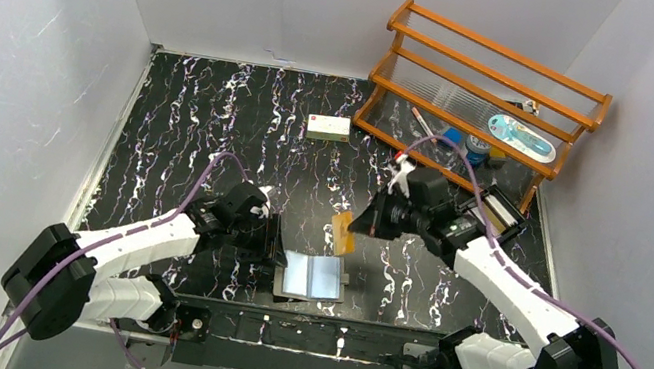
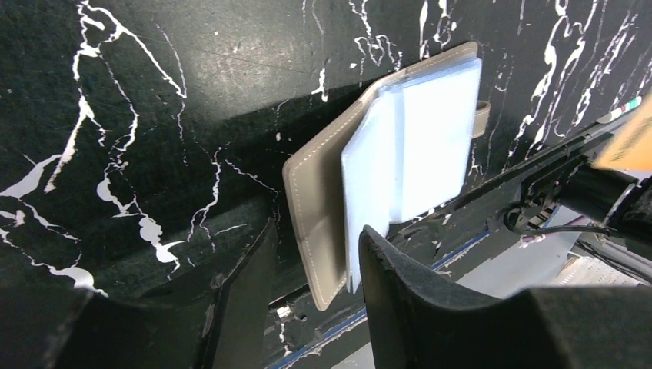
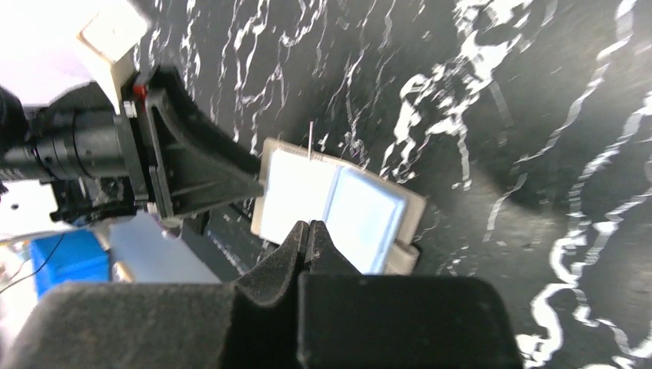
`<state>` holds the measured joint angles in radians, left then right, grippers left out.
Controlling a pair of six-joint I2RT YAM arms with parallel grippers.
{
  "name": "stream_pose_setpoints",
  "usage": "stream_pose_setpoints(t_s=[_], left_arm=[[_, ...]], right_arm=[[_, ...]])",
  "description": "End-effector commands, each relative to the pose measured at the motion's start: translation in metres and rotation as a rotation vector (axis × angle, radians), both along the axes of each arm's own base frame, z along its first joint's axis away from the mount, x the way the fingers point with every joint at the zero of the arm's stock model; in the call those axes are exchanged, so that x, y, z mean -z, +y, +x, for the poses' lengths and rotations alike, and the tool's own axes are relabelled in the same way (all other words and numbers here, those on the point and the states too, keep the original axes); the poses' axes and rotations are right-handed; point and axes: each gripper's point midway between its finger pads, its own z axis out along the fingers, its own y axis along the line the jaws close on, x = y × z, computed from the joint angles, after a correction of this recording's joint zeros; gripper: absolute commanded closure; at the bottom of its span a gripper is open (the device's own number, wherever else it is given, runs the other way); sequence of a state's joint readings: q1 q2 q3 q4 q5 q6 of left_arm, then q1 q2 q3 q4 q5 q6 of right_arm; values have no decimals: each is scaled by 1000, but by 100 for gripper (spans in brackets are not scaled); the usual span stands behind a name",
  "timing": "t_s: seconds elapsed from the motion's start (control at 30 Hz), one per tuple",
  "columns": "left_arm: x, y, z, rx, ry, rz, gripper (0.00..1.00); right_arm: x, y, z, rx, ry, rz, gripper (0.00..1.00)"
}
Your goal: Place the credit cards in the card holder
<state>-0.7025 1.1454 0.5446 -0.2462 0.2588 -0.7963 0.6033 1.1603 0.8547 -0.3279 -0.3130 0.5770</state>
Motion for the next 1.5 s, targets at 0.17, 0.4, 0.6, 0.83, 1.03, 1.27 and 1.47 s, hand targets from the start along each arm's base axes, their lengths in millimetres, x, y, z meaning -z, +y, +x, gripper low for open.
stream_pose_setpoints(t_s=[0.17, 0.4, 0.6, 0.83, 1.03, 1.27, 1.47], left_arm=[[21, 11, -8, -18, 37, 41, 65], [30, 11, -12, -22, 60, 37, 78], [35, 11, -16, -22, 82, 32, 83], [38, 13, -18, -27, 86, 32, 94], [39, 12, -19, -27, 90, 30, 100], [41, 13, -20, -28, 97, 35, 100], [42, 14, -20, -29, 97, 37, 100]], right_arm=[[10, 44, -37, -79, 37, 257, 100], [56, 43, -48, -78, 98, 223, 100], [78, 44, -54, -91, 135, 226, 100], [90, 42, -59, -83, 155, 205, 100], [103, 47, -66, -65, 203, 168, 100], [113, 50, -70, -45, 231, 145, 100], [106, 41, -63, 23, 192, 135, 100]])
